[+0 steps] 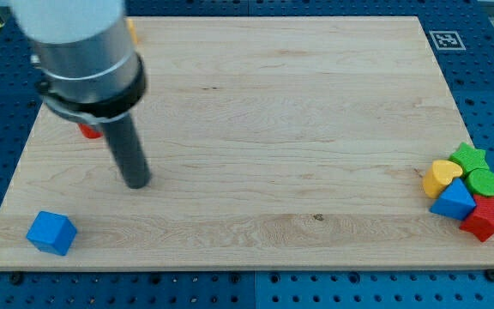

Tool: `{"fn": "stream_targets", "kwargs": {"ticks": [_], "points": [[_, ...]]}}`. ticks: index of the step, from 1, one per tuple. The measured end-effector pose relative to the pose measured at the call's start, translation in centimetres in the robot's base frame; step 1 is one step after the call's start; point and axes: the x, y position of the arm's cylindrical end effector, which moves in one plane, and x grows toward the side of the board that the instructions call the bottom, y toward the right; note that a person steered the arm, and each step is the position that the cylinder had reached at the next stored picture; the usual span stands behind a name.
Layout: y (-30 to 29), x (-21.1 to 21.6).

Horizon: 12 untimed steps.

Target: Drag blue cube towards group of blocks

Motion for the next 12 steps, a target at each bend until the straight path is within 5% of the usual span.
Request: {"fn": "stream_targets", "kwargs": {"ticks": [3,4,5,12], "points": [[-14.5,0.8],[-14.5,4.5],[-14.4,9.8],[0.6,5.5]]}}
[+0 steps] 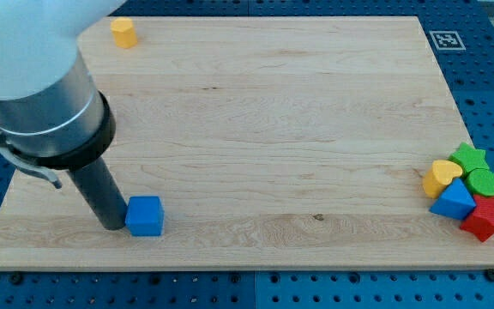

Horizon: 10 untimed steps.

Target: Drag blue cube towards group of blocks

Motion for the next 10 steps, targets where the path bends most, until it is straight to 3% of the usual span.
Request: {"fn": "stream_targets", "kwargs": {"ticks": [4,10], "points": [[2.7,0.0],[11.4,0.0]]}}
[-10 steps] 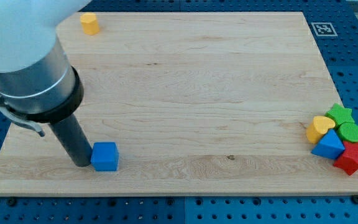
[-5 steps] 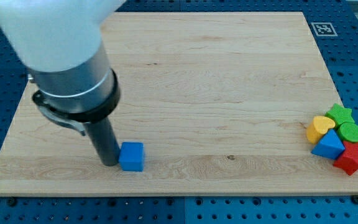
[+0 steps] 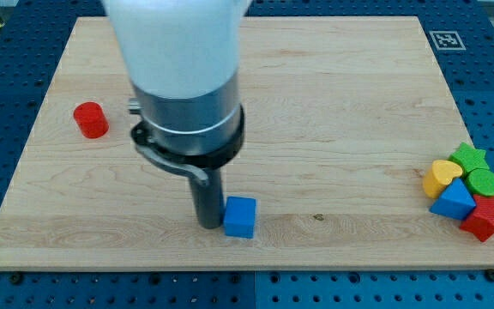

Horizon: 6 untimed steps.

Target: Drag blue cube towards group of blocks

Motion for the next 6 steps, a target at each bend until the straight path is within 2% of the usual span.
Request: {"fn": "stream_targets", "kwargs": {"ticks": [4,6], "points": [[11.5,0.0],[13.2,0.6]]}}
